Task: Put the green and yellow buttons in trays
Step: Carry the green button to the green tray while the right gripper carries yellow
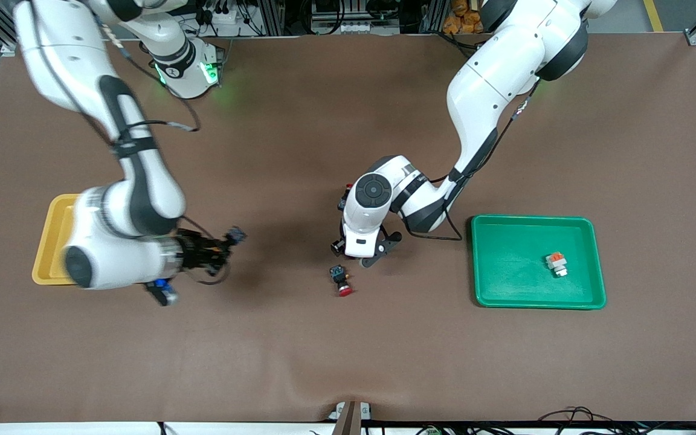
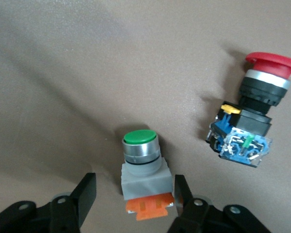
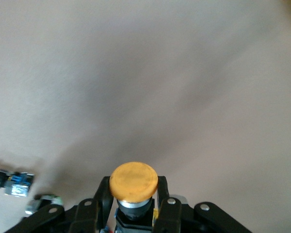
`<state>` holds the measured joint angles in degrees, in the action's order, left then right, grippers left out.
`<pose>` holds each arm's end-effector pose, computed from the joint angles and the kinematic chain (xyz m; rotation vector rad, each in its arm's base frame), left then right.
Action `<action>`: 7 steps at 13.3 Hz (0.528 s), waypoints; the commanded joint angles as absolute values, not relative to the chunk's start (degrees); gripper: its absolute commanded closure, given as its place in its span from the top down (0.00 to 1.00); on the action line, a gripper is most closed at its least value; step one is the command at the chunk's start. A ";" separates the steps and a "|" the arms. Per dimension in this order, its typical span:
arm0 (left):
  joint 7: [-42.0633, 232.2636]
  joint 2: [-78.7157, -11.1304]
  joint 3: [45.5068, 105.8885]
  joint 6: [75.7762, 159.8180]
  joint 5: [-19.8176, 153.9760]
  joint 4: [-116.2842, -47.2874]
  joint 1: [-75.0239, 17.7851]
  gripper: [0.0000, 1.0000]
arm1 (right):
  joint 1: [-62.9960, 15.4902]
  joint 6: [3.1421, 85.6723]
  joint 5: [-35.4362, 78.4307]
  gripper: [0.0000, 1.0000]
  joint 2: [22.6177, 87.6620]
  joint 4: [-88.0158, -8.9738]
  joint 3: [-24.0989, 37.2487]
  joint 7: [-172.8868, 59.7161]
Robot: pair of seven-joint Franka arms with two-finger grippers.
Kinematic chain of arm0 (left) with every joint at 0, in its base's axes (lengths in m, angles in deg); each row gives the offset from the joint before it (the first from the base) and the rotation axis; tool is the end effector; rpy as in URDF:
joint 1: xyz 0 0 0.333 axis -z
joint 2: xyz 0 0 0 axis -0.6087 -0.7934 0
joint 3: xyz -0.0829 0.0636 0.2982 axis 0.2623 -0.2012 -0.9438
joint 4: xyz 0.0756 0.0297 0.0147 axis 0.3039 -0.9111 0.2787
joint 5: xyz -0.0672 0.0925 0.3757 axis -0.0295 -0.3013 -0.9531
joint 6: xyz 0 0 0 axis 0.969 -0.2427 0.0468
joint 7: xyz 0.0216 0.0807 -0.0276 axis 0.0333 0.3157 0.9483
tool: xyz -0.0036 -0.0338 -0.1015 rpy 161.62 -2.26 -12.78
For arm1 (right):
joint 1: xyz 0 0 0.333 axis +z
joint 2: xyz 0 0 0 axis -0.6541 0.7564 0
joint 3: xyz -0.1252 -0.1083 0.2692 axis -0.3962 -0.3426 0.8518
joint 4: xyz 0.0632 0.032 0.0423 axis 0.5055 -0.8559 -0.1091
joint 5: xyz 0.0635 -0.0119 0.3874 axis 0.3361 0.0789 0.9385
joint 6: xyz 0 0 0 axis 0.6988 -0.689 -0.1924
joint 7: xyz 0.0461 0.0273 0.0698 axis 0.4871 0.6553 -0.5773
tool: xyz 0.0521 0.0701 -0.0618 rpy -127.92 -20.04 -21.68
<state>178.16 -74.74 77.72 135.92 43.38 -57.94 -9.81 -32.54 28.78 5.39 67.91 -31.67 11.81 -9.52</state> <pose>0.5528 -0.5099 0.1815 2.8002 1.0472 -0.0541 0.6717 0.1286 0.3054 -2.7156 1.0114 0.6415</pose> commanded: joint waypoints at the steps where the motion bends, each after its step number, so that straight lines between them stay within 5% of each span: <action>1: 178.39 -75.64 77.15 136.25 43.67 -55.99 -9.02 0.00 | -36.71 24.61 -0.99 0.00 67.10 -31.13 12.99 -17.07; 7: 177.95 -73.19 77.15 135.55 42.80 -56.25 -9.89 0.00 | -48.92 23.00 -11.63 0.00 67.71 -31.21 12.90 -48.34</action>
<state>178.07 -74.64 77.51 136.03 43.37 -56.50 -10.00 -45.15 23.81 -7.89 67.68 -31.38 11.73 -40.06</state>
